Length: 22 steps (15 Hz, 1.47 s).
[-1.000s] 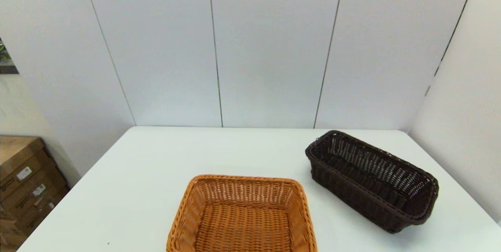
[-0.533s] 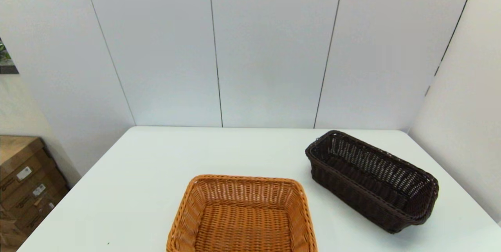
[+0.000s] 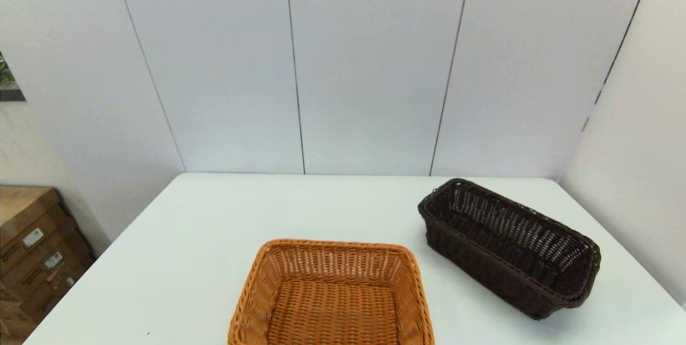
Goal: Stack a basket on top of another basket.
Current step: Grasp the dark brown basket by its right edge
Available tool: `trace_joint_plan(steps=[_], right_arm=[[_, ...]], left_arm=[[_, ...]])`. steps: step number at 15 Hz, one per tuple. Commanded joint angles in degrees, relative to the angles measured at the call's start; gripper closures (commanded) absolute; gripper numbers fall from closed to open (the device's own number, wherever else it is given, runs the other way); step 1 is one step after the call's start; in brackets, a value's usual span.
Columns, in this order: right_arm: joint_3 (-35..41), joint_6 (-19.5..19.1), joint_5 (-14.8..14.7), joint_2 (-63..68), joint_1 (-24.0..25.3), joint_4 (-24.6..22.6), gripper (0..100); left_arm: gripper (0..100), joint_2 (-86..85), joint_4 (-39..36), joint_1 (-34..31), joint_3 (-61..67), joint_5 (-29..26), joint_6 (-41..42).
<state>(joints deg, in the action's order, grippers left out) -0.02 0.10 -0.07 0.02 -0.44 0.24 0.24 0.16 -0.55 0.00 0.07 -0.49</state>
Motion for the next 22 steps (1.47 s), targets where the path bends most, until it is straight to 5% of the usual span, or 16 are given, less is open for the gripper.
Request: trace_joint_plan(steps=[1,22], right_arm=[[-0.1,0.0,0.0,0.0,0.0,0.0,0],[0.0,0.0,0.0,0.0,0.0,0.0,0]], left_arm=[[0,-0.3,0.0,0.0,0.1,0.0,-0.1],[0,-0.3,0.0,-0.1,0.1,0.0,0.0]])
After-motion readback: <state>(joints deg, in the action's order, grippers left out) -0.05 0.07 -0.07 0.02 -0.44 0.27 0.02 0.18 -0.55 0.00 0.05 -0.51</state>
